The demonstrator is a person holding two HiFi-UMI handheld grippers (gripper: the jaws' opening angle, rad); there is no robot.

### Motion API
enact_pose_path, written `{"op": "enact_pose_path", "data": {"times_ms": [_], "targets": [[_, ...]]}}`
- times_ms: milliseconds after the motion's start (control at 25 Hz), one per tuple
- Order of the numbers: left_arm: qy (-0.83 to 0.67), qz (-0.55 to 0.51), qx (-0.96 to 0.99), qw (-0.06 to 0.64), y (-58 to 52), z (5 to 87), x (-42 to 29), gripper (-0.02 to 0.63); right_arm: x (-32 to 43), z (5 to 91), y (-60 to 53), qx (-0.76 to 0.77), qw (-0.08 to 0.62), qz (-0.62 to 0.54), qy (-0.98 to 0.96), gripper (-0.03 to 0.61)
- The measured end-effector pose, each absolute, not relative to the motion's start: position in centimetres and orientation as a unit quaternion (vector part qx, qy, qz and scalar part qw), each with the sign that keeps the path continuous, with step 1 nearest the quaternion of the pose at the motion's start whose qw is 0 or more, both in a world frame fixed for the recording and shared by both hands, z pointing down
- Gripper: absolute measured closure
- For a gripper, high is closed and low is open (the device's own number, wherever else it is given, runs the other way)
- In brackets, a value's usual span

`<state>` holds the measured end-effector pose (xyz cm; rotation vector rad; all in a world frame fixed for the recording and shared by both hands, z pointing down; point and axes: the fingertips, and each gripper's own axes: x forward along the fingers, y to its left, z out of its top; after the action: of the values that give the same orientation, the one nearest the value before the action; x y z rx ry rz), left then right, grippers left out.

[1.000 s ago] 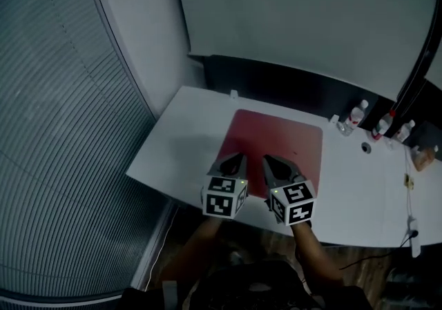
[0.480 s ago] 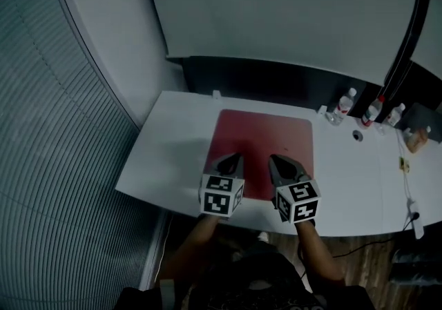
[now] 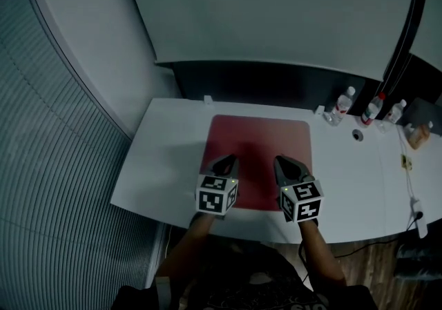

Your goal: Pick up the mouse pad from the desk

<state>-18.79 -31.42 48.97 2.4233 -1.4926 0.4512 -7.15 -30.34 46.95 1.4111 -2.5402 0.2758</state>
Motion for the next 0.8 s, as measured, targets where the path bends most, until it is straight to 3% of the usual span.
{"op": "enact_pose_path", "data": {"times_ms": [800], "targets": [[-0.502, 0.192, 0.824, 0.179, -38.7, 55.6, -21.4, 0.482, -1.6, 53.7, -37.0, 0.515, 0.142, 0.158, -0.83, 0.542]]}}
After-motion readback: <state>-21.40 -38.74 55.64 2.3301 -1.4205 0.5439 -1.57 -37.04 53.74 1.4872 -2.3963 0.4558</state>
